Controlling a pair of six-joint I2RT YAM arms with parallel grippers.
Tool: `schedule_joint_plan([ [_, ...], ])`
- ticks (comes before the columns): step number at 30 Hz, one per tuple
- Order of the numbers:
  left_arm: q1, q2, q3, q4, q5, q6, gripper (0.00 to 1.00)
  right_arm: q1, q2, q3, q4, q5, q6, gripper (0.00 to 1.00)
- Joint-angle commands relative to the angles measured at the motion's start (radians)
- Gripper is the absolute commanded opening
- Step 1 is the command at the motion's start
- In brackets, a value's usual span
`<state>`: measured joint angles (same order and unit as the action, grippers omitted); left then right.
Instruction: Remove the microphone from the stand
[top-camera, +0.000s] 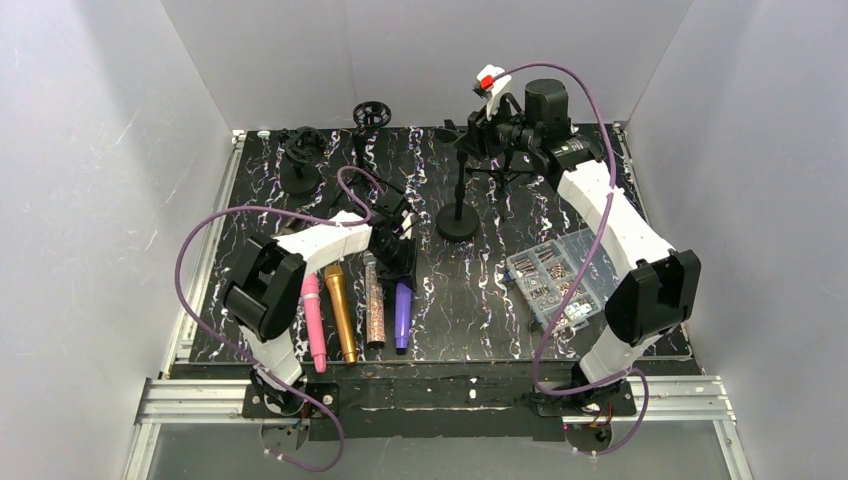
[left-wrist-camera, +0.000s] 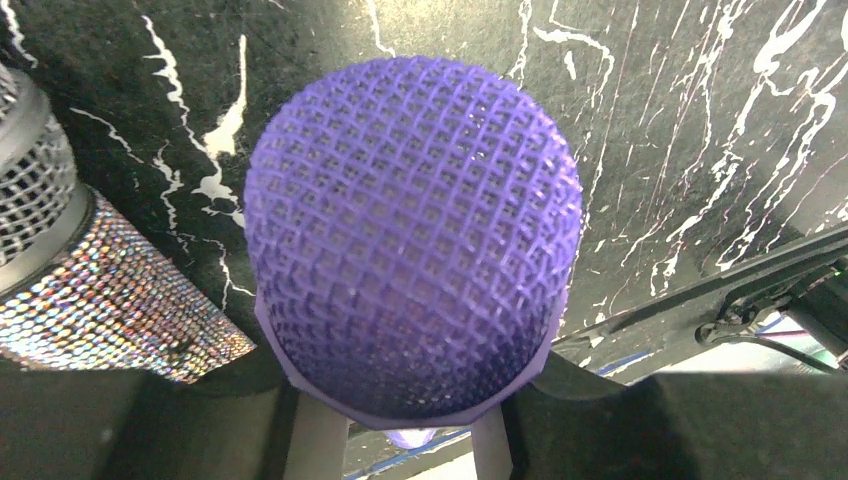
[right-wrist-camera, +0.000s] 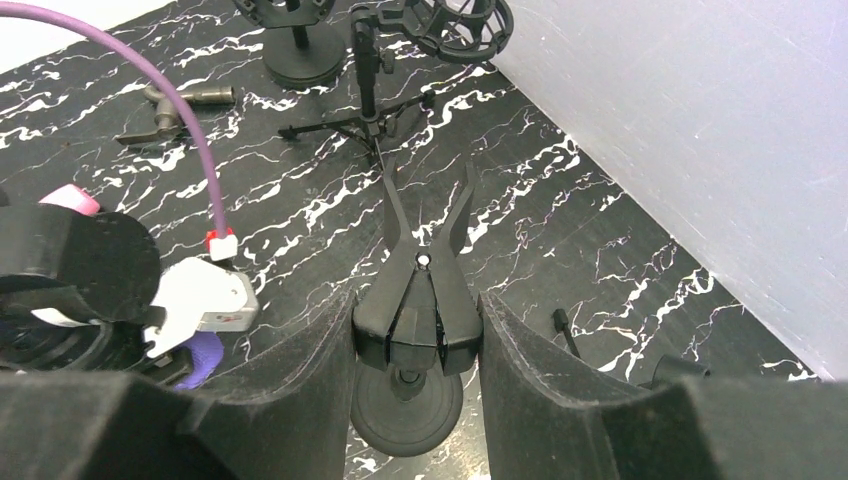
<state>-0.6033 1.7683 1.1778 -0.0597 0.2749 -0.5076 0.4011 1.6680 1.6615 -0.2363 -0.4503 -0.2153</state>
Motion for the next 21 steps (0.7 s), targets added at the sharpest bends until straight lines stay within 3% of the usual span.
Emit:
schedule_joint_plan([
  [1,-0.019,0.024,0.060,-0.158,-0.046,-0.038,0.01,-0.001,-0.092,-0.015,0.093,-0.008,-0.019,0.01],
  [4,-0.028,0.042,0.077,-0.192,-0.070,-0.047,0.04,-0.001,-0.109,-0.026,0.085,-0.010,-0.024,0.01],
  [7,-0.031,0.060,0.086,-0.212,-0.080,-0.064,0.14,-0.002,-0.122,-0.034,0.082,-0.015,-0.023,0.01],
  [16,-0.036,0.091,0.101,-0.246,-0.105,-0.075,0.22,-0.005,-0.142,-0.066,0.085,-0.024,-0.020,0.01],
  [21,-0.043,0.098,0.102,-0.259,-0.123,-0.076,0.33,-0.007,-0.149,-0.088,0.093,-0.028,-0.019,0.01],
])
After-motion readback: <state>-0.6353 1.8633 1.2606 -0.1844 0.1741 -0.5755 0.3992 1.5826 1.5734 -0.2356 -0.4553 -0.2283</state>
